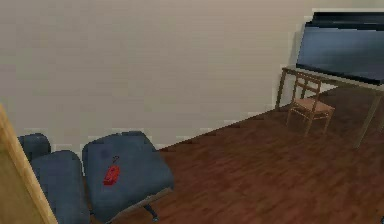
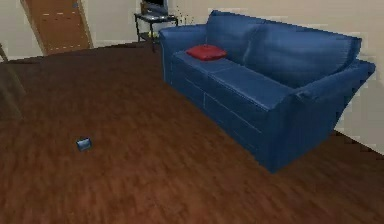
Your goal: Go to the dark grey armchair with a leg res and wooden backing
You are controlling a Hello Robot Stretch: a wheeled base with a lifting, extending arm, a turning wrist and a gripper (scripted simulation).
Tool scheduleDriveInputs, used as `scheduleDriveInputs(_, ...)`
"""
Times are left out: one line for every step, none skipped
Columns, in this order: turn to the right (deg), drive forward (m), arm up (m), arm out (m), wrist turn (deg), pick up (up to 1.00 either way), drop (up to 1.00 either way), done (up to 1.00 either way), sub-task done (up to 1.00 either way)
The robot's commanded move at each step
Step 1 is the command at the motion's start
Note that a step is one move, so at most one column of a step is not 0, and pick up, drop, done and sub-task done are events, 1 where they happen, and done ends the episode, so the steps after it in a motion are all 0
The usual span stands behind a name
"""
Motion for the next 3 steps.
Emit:
scheduleDriveInputs(-3.0,0.0,0.0,0.0,0.0,0.0,0.0,0.0,0.0)
scheduleDriveInputs(45.0,0.0,0.0,0.0,0.0,0.0,0.0,0.0,0.0)
scheduleDriveInputs(45.0,0.0,0.0,0.0,0.0,0.0,0.0,0.0,0.0)
